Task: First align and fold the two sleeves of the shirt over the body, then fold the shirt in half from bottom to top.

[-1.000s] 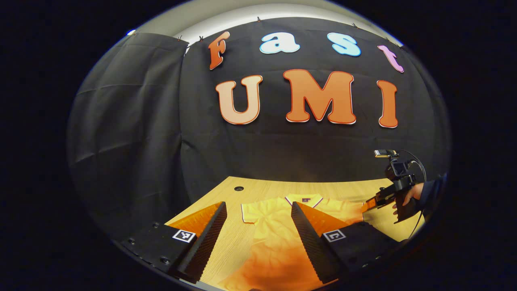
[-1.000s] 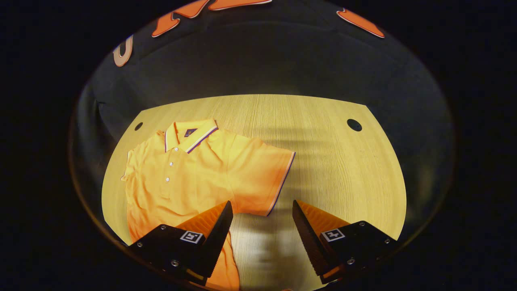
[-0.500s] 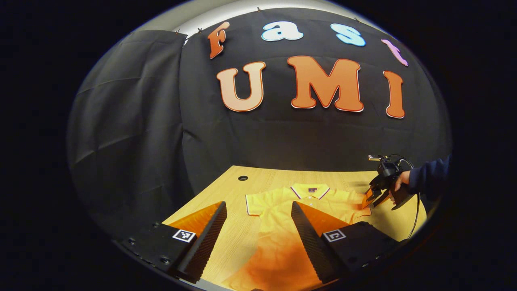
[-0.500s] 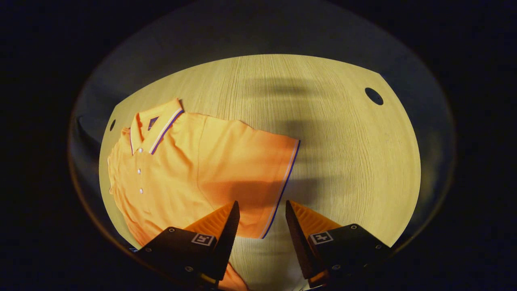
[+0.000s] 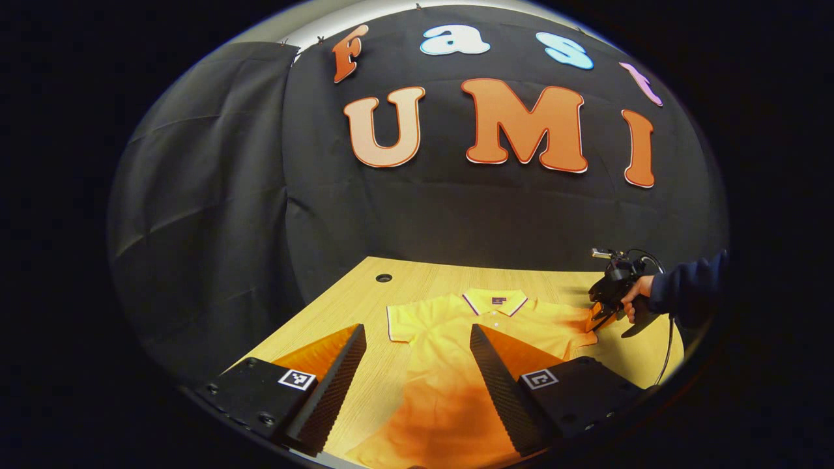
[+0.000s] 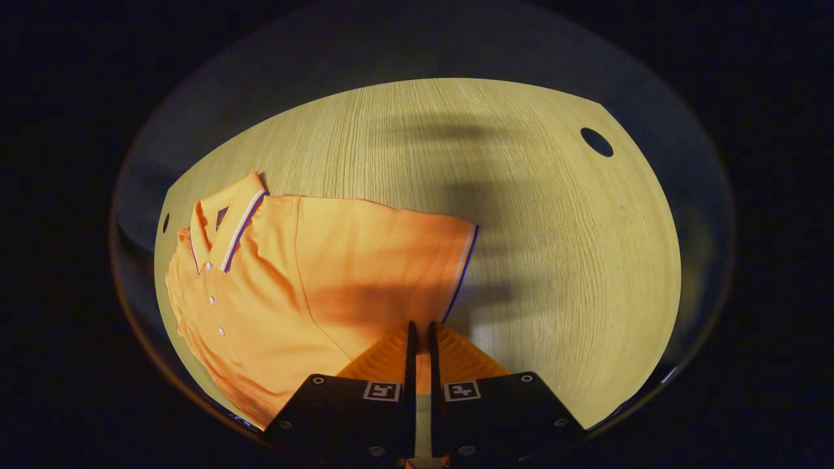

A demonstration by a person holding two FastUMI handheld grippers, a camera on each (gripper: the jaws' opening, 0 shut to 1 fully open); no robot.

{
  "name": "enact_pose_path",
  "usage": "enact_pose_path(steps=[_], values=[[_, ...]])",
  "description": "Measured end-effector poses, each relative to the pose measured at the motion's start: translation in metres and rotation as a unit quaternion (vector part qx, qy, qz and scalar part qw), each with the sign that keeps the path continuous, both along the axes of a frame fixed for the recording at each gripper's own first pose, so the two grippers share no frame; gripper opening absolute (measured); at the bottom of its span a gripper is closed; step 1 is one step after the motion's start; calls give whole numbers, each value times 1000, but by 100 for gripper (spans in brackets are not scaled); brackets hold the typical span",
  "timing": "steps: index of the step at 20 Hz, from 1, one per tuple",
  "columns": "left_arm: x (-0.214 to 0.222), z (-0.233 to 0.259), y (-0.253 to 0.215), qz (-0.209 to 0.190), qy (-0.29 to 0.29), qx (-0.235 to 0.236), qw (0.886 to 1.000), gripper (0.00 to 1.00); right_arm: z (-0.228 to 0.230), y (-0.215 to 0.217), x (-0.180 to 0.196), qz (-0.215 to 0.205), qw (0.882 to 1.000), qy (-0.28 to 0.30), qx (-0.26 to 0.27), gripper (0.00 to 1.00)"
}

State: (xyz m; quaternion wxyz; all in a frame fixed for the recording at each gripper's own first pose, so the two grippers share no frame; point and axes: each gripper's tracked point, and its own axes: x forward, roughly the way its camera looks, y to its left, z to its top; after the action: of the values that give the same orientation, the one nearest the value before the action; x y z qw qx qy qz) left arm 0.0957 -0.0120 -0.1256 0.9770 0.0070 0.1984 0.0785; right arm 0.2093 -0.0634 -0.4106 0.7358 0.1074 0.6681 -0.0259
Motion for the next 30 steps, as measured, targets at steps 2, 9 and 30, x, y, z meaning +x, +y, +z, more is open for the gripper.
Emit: enact_pose_path(steps=[2, 9, 30], values=[[1, -1, 5, 6, 1, -3, 1000, 99, 9, 8, 9, 5, 1000, -26, 16, 10], [0, -10, 10, 17, 10, -12, 1000, 99, 55, 51, 32, 30, 994, -77, 67, 10], [60, -81, 39, 35, 162, -208, 964, 98, 98, 99, 6, 39, 981, -136, 129, 67]])
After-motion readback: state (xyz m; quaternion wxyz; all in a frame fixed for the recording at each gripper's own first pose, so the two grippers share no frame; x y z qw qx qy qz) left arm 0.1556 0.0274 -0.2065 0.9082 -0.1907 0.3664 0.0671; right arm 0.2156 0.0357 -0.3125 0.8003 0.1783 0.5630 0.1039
